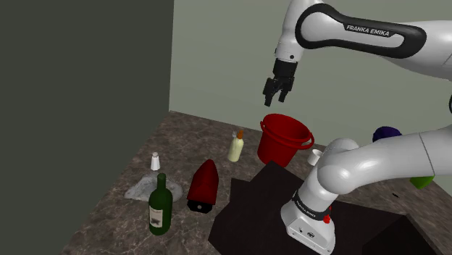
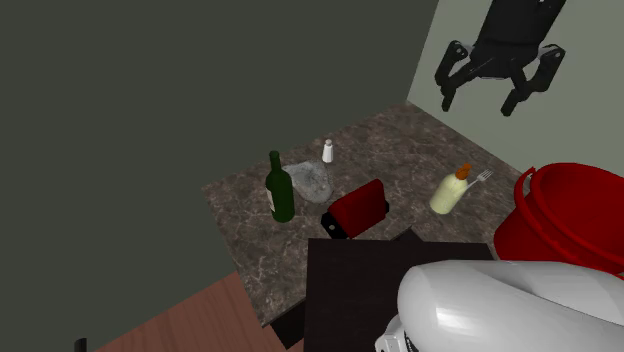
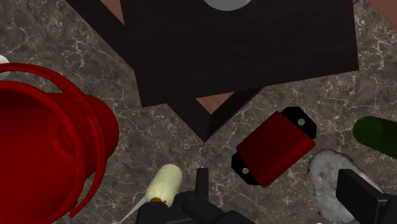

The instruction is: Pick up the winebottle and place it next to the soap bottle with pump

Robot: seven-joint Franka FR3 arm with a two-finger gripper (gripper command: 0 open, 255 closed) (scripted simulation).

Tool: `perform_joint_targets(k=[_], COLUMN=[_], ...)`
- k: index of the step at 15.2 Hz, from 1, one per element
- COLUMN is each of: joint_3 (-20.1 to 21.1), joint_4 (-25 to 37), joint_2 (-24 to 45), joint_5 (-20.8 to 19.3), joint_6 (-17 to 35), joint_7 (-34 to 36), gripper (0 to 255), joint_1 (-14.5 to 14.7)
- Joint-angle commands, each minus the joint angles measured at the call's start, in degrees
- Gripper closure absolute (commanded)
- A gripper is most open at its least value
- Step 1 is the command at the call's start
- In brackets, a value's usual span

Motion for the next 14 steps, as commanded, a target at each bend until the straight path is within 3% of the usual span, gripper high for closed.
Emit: perform_joint_targets(k=[1,14], joint_3=[0.00,12.44], joint_4=[0.00,-7.88], joint_2=[0.00,9.26], joint_5=[0.00,7.86], joint_6=[0.00,20.70], joint_7=[0.00,11.49], gripper=[0,0], joint_1=[0.00,6.89])
